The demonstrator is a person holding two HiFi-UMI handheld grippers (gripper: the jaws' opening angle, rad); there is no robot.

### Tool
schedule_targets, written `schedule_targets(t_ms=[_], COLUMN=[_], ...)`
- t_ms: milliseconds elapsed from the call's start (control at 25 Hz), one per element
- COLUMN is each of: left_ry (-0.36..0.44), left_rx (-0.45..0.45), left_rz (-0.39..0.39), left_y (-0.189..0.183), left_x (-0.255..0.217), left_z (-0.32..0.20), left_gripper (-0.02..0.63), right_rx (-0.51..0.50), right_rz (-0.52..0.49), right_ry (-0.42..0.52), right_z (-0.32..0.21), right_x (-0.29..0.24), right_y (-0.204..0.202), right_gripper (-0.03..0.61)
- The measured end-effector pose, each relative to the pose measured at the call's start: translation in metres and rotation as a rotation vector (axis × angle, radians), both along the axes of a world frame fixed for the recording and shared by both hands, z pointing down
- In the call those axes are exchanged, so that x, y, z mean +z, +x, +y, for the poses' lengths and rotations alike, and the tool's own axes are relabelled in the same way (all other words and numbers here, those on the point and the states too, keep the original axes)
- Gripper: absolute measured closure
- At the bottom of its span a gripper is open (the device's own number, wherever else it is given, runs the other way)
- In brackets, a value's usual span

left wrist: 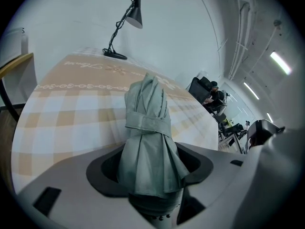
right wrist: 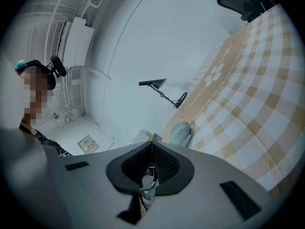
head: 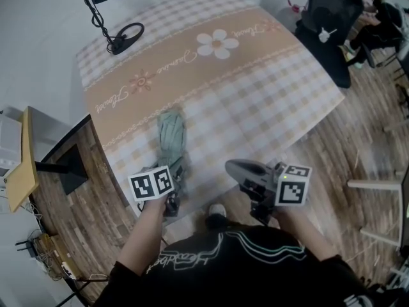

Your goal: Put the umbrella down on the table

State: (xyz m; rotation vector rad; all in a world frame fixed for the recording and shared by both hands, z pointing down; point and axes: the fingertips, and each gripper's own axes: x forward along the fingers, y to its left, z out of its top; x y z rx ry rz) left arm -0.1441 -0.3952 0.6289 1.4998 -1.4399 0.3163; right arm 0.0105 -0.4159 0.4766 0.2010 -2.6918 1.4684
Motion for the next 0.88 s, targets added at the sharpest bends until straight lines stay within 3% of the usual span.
schedule_targets(t_ms=[200,440,880], left_ry=[0.041,0.075,0.186], left_rx=[0.010,0.005,0.032], left_rz=[0.007,0.170,0.211], left_y=[0.004,0.001,0.000], left_x=[-0.002,-0.011,-0.072], left_z=[-0.001,0.007,0.081], left_gripper=[0.329,0.301,0.302], right_rx=[0.002,-0.042,-0.062], right_rz=[0.002,-0.006,0.023], right_ry=[0.003,0.044,0.105], right_z=[0.005,0.031,0.099], right_x=[-0.002,-0.018,-0.037], right_y=[-0.005,-0.016,-0.024], right_gripper=[0.566,0.566,0.566])
